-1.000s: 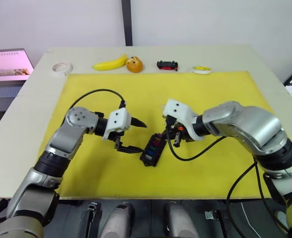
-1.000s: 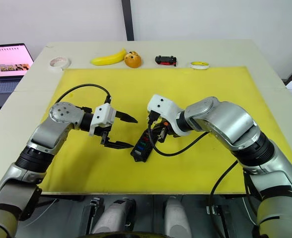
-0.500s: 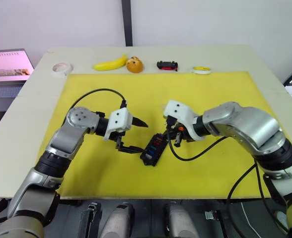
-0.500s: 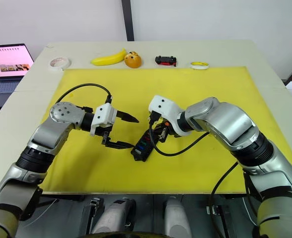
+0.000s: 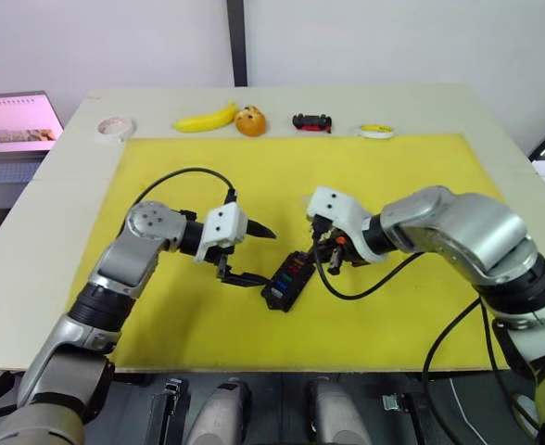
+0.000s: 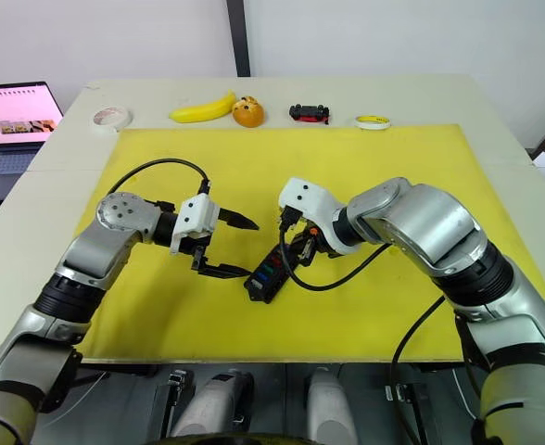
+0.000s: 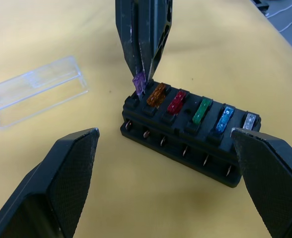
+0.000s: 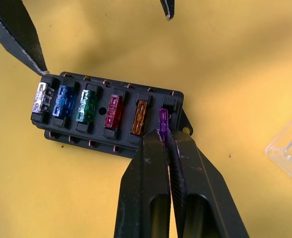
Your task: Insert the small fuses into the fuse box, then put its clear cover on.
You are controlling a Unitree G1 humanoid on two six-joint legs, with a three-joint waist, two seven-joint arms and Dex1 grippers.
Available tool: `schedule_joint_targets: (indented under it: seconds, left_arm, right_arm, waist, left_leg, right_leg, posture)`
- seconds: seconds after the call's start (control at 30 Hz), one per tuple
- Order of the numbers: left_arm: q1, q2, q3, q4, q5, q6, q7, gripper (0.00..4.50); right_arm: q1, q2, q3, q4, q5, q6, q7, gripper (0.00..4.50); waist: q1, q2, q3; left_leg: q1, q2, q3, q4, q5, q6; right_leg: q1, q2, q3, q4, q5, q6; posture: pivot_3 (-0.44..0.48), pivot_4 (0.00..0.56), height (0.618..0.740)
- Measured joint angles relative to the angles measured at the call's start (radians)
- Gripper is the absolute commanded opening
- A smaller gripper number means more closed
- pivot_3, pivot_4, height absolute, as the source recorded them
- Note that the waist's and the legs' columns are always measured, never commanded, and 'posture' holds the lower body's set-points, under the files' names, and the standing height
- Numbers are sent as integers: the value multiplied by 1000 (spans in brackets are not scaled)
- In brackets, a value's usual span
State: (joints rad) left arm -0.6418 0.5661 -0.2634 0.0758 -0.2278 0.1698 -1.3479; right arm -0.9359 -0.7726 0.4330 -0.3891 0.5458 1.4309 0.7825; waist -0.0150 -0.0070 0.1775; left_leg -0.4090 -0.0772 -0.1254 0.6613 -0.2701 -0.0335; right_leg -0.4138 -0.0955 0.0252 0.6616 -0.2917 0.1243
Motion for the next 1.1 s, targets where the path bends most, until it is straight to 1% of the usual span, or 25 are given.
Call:
schedule_joint_targets:
  seconds: [0.17, 0.3, 1.1]
  left_arm:
    - [-2, -23, -2, 3, 1, -6, 1, 4447]
    - [-2, -26, -2, 5, 2, -9, 0, 4447]
    - [-17, -29, -2, 12, 2, -11, -3, 4447]
  right_arm:
    - [-34, 27, -24, 1, 18, 79, -17, 0]
    - [-34, 40, -36, 2, 25, 111, -34, 0]
    - [-20, 48, -43, 2, 29, 124, -75, 0]
  waist:
    - [-1, 0, 0]
    - [0, 0, 0]
    - [-1, 0, 0]
  left_leg:
    - [0, 0, 0, 0, 0, 0]
    - [0, 0, 1, 0, 0, 0]
    - [0, 0, 2, 0, 0, 0]
  right_leg:
    - [0, 0, 0, 1, 0, 0]
    - [-1, 0, 0, 1, 0, 0]
    - [-2, -1, 0, 2, 0, 0]
  posture:
    - [0, 150, 740]
    - [0, 150, 740]
    - [0, 150, 740]
